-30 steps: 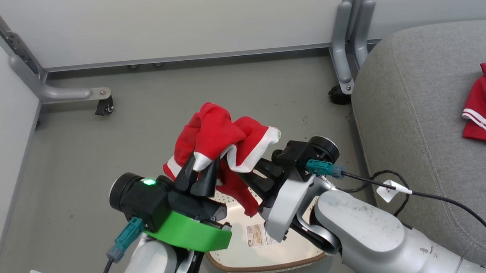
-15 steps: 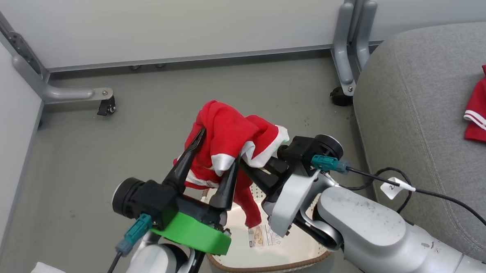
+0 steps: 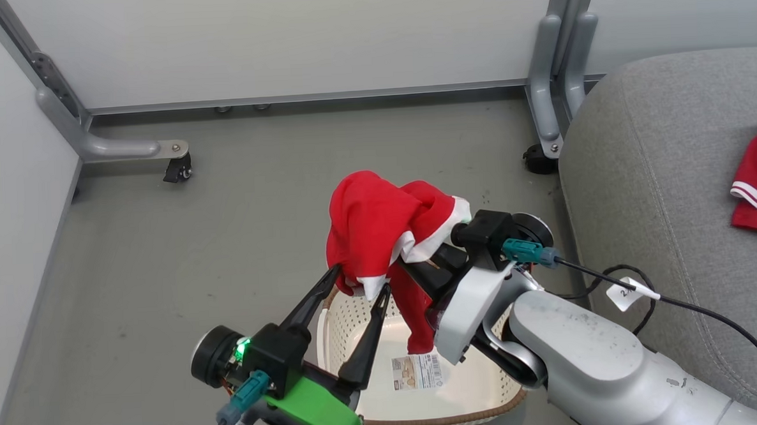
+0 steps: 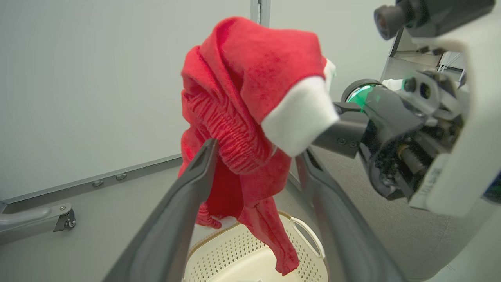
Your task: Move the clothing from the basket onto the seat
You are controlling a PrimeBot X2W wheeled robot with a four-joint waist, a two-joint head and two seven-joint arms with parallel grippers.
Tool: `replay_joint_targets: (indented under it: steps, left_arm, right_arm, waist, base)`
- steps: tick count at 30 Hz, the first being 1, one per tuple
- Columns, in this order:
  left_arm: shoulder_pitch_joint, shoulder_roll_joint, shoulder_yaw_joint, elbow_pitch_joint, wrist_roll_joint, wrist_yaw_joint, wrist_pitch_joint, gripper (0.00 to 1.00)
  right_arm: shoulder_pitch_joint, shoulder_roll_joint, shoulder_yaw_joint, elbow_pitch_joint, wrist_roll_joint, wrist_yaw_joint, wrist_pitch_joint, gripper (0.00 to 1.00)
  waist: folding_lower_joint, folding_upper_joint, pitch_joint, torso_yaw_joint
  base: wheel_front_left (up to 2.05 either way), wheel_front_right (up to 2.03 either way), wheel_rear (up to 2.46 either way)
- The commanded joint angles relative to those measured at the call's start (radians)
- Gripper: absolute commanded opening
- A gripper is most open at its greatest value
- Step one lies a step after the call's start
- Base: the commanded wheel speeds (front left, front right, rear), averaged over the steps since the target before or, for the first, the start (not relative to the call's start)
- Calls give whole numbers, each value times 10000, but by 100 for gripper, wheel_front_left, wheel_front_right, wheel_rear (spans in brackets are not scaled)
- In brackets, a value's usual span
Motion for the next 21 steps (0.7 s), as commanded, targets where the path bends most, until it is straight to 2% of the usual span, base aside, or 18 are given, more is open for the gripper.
replay_joint_targets:
  steps: [1, 12, 21]
  left_arm:
    - [220, 75, -41, 16, -19, 64, 13, 100]
    - [60, 189, -138, 198, 56, 107, -14, 100]
    - [-220, 213, -307, 214, 106, 7, -18, 100]
  right_arm:
    - [126, -13, -47, 50, 36, -3, -69, 0]
    - [269, -119, -335, 156, -55, -3, -102, 0]
    - [305, -278, -845, 114, -241, -3, -91, 0]
  waist:
    - [0, 0, -22, 20]
    - [0, 0, 44, 6]
    - [0, 0, 342, -752]
  base:
    - [0, 0, 0]
    - [0, 0, 0]
    - [0, 0, 0]
